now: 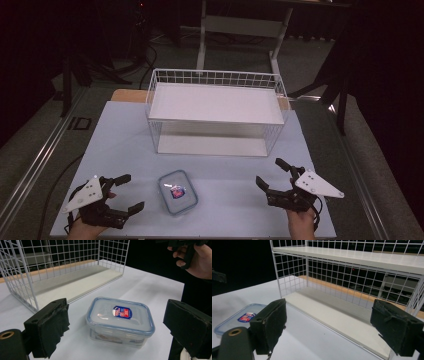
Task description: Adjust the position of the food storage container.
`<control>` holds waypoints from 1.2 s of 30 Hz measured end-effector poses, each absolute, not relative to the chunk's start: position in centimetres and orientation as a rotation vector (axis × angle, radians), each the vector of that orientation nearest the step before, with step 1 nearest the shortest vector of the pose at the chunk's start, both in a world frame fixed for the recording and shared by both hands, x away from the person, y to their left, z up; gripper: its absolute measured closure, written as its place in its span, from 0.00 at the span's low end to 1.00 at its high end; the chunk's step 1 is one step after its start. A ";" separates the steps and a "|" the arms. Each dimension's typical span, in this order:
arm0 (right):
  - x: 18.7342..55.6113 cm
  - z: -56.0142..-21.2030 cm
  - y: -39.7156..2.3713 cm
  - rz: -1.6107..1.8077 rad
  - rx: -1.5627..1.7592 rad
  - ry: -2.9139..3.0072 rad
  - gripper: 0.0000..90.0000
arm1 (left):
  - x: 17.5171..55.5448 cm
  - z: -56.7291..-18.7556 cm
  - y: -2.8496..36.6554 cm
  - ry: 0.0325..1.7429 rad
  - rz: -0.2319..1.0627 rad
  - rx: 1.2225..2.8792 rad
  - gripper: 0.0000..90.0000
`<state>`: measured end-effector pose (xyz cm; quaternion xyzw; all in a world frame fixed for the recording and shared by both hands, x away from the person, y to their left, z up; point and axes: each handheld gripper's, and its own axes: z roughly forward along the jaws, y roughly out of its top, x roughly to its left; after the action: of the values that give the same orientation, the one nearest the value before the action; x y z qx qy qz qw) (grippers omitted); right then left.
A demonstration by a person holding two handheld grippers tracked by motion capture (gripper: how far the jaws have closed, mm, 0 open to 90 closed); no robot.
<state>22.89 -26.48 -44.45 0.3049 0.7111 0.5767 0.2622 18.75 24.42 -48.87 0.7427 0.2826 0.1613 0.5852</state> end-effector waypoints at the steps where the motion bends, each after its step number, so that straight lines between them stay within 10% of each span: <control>1: 22.9 -44.5 -26.5 1.560 0.825 1.924 0.15 | 18.8 -48.9 24.4 0.663 0.374 1.738 0.08; 7: 23.0 -44.4 -26.6 1.588 0.853 1.922 0.15 | 19.0 -49.2 24.0 0.666 0.347 1.818 0.21; 19: 23.1 -44.5 -26.5 1.593 0.861 1.928 0.15 | 20.8 -51.1 22.3 0.728 0.189 2.102 1.00; 36: 23.3 -44.8 -26.5 1.615 0.889 1.940 0.15 | 22.5 -52.8 17.5 0.678 0.135 2.223 1.00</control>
<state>23.27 -26.45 -44.75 0.3231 0.7055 0.5872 0.2305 22.47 17.50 -52.81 0.8770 0.2673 0.0531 0.3957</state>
